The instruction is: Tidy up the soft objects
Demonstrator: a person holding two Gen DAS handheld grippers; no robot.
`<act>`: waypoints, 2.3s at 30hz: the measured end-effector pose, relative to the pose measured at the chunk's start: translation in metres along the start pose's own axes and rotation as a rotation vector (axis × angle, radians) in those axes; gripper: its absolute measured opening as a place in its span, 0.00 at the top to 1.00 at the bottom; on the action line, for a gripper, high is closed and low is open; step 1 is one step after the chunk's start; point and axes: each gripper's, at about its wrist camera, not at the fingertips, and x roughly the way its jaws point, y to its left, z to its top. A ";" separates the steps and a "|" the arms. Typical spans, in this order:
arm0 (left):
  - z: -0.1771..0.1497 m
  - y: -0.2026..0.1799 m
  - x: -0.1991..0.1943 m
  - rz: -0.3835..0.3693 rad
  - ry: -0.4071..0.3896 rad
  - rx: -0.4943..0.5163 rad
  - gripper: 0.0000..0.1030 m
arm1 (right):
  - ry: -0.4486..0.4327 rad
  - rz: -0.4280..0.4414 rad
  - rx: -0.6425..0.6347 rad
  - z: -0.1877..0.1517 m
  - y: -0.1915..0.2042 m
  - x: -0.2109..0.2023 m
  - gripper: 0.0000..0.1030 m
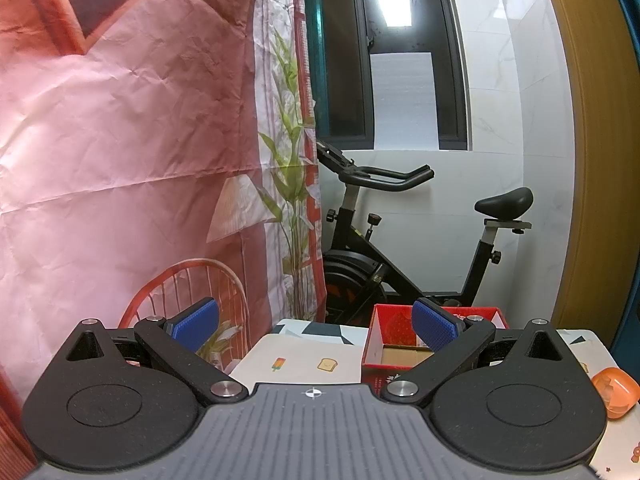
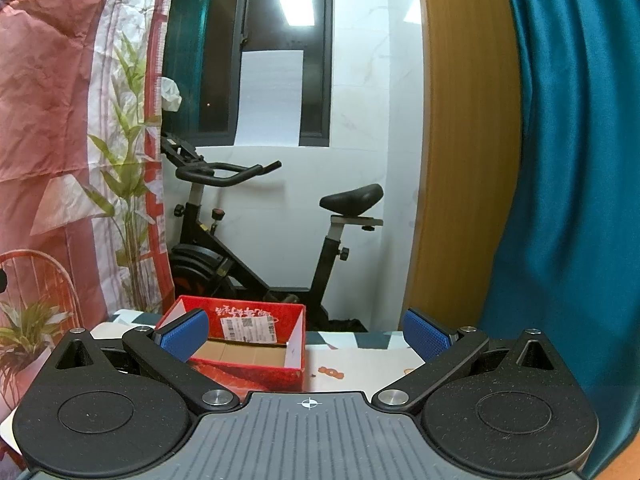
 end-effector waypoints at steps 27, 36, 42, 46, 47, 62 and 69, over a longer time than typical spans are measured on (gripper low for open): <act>-0.002 -0.004 -0.001 -0.005 0.005 0.003 0.00 | 0.000 -0.001 0.001 0.000 -0.002 -0.001 0.00; -0.002 -0.004 -0.001 -0.005 0.005 0.003 0.00 | 0.001 -0.002 0.002 0.000 -0.002 -0.001 0.00; -0.002 -0.004 -0.001 -0.005 0.006 0.002 0.00 | 0.001 -0.002 0.002 0.000 -0.002 -0.001 0.00; -0.003 -0.005 -0.002 -0.007 0.006 0.003 0.00 | 0.002 -0.001 0.003 0.000 -0.002 -0.001 0.00; -0.003 -0.005 -0.001 -0.007 0.007 0.002 0.00 | 0.002 -0.001 0.003 0.000 -0.002 -0.001 0.00; -0.006 -0.003 0.003 -0.020 0.028 -0.010 0.00 | 0.003 0.001 0.008 0.000 -0.001 0.000 0.00; -0.012 -0.003 0.020 -0.002 0.069 0.011 0.00 | -0.006 0.080 0.074 -0.007 -0.007 0.009 0.00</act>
